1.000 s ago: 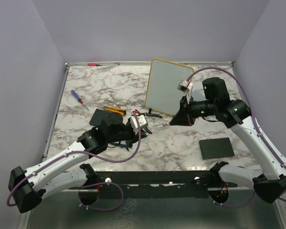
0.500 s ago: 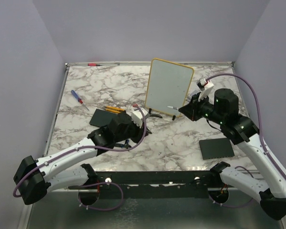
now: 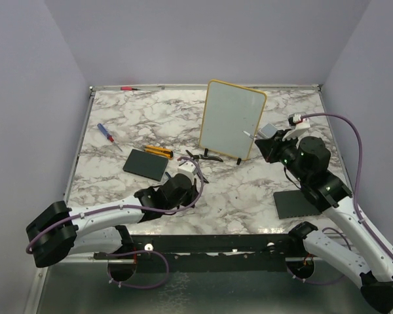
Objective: Write a sentence on the whiteboard
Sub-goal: Place the pen cap at the center of the board, then move the whiteboard stand to the center of the board.
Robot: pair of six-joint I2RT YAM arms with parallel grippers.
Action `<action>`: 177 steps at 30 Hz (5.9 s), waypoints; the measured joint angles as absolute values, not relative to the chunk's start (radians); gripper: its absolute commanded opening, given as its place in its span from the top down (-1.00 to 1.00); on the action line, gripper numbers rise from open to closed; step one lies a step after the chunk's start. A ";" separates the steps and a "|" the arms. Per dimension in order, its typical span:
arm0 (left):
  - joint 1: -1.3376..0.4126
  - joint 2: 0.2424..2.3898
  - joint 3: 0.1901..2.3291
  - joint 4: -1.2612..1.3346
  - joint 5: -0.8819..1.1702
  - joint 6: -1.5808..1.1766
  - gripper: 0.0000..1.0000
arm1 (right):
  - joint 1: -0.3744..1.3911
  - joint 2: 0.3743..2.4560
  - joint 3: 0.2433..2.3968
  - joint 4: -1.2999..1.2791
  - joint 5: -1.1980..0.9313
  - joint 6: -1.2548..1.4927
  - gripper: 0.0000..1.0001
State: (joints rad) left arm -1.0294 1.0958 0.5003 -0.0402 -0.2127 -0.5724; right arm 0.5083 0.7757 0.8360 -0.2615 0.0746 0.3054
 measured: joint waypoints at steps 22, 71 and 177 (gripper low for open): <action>-1.076 1.333 0.514 0.013 -0.278 -0.592 0.24 | 0.508 0.765 0.751 -0.209 0.110 0.348 0.99; -0.389 1.524 1.219 0.073 0.445 -0.277 -0.61 | 0.508 0.780 0.813 -0.149 0.083 0.373 0.99; -0.809 1.942 1.068 0.218 -0.409 -0.343 0.80 | 0.508 0.862 0.764 0.056 0.093 0.340 0.99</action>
